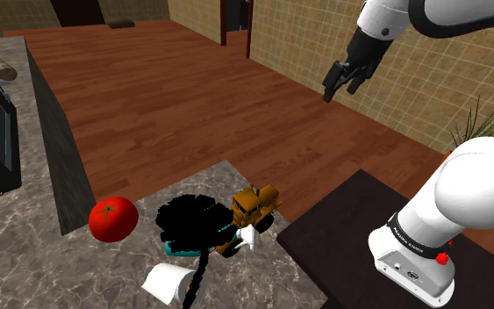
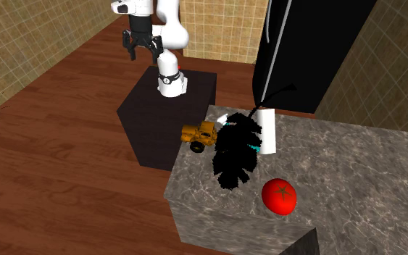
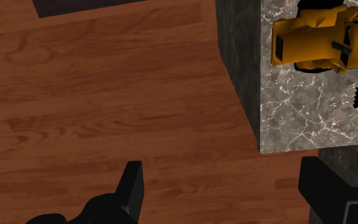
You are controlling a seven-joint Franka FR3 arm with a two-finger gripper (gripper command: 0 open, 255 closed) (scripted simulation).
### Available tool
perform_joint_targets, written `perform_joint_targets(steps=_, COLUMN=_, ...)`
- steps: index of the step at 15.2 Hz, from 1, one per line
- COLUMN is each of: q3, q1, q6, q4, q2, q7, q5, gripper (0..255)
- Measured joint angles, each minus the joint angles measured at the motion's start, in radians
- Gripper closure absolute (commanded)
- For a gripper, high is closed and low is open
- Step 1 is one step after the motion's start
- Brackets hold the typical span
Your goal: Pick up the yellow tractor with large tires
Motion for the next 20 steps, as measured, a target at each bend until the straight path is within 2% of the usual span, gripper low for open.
perform_joint_targets(steps=5, q3=0.089, q1=0.065, q6=0.136, q4=-0.137, q2=-0.044, q7=0.076, q5=0.062, gripper=0)
perform_joint_targets(steps=14, q3=0.297, q1=0.173, q6=0.502, q4=-0.294, q2=0.090, q7=0.240, q5=0.169, gripper=0)
perform_joint_targets(steps=17, q3=0.383, q1=0.186, q6=0.655, q4=-0.327, q2=0.184, q7=0.304, q5=0.188, gripper=0)
perform_joint_targets(steps=20, q3=0.494, q1=0.160, q6=0.793, q4=-0.317, q2=0.303, q7=0.387, q5=0.179, gripper=0)
